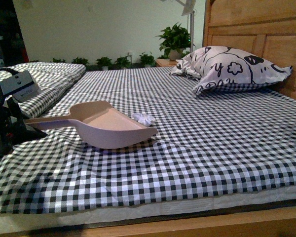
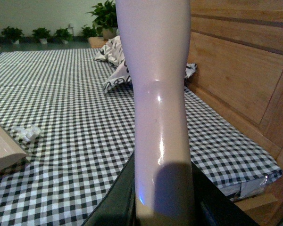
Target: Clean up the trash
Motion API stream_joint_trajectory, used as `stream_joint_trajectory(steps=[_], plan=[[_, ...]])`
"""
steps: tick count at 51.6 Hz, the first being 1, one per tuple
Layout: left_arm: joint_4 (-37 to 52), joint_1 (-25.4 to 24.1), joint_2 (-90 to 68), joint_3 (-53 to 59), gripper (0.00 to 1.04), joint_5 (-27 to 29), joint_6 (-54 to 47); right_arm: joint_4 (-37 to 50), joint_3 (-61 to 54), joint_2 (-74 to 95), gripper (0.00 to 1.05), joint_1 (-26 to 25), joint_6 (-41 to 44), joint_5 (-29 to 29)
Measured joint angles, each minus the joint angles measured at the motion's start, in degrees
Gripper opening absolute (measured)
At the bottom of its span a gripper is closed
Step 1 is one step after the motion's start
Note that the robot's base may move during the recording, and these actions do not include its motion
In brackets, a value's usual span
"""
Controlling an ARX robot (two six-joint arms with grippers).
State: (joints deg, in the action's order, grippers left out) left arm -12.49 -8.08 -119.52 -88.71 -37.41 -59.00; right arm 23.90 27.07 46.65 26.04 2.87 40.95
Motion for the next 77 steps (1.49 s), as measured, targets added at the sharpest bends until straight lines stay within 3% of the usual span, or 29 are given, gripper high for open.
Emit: stream_joint_trajectory(steps=[21,71,77], plan=[[-4.26,0.02,-2.36,-2.16,0.27,0.66,-0.07,0.0,0.0,0.0,0.2,0.0,-0.02,0.0],[-3.58,0.04,-2.86,-2.23,0.27,1.05,-0.35,-0.15,0.02,0.02,0.2,0.0,-0.04,0.02],[-3.58,0.04,-2.86,-2.23,0.27,1.05,-0.35,-18.18,6.45,2.82,0.2,-1.75,-7.67,-1.64]])
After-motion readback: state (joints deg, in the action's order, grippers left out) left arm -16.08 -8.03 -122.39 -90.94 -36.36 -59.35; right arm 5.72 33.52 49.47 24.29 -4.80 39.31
